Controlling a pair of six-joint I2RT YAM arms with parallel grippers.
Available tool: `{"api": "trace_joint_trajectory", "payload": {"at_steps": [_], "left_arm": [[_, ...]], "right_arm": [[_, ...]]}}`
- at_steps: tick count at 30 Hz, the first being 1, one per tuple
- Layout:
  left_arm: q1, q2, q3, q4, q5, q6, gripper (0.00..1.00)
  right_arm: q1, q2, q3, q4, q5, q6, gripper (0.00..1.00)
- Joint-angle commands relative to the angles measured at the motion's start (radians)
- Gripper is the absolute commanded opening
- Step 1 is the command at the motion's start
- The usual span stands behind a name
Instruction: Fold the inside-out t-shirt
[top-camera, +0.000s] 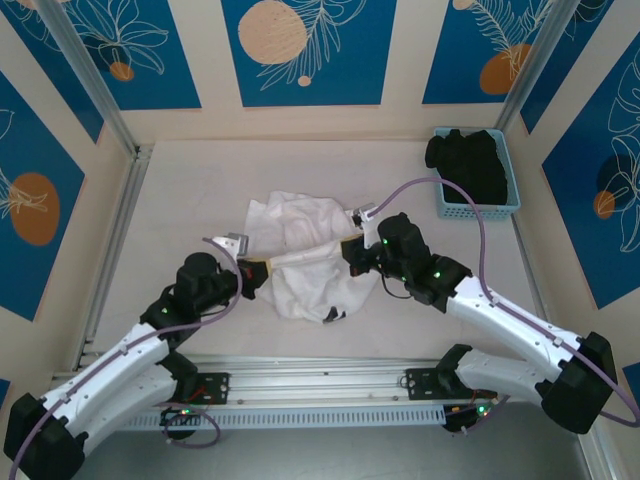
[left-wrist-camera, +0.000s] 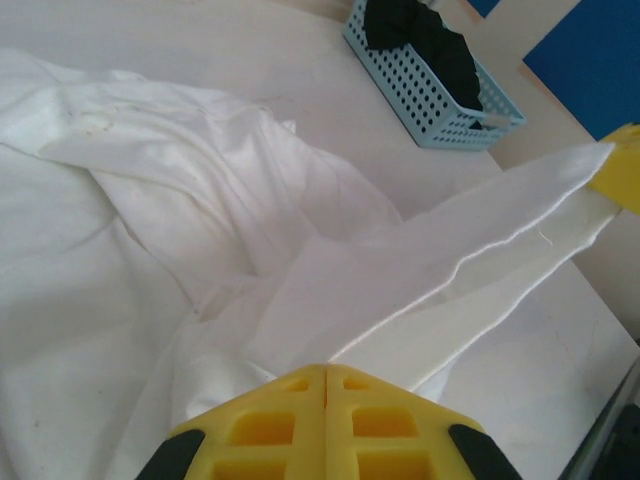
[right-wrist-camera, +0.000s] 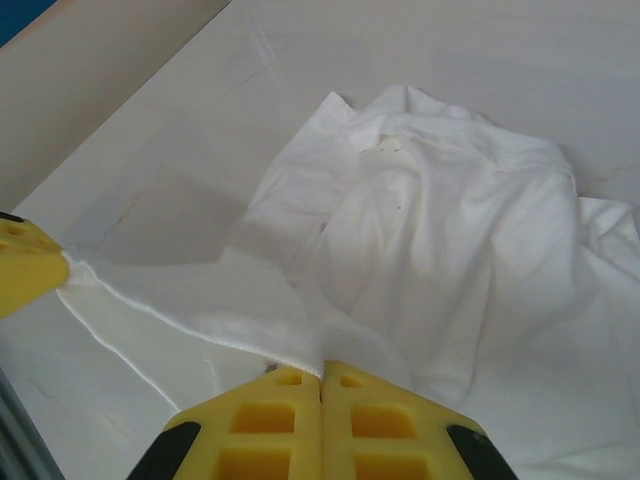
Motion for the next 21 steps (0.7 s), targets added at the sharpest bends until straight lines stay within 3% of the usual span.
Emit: {"api": "trace_joint_trajectory", "payload": {"at_steps": [1,9,15,18,21], "left_arm": [[-0.005,0.013,-0.016,0.088,0.071,0.021,0.00],[-0.027,0.078,-0.056,0.123,0.058,0.060,0.00],[-0.083,0.161,-0.069,0.215,0.149,0.106,0.01],[-0.130,0.200,-0.054,0.236,0.174,0.143,0.08],[-0.159,0.226,-0.024,0.221,0.195,0.191,0.21]], "right_arm": [[-0.011,0.009,0.026,-0.015,-0.061,-0.017,0.00],[-0.022,0.065,0.049,-0.021,-0.164,-0.057,0.00],[-0.067,0.098,0.061,-0.009,-0.191,-0.040,0.00],[-0.101,0.096,0.041,0.014,-0.247,-0.041,0.00],[-0.131,0.089,0.022,0.033,-0.307,-0.053,0.00]]}}
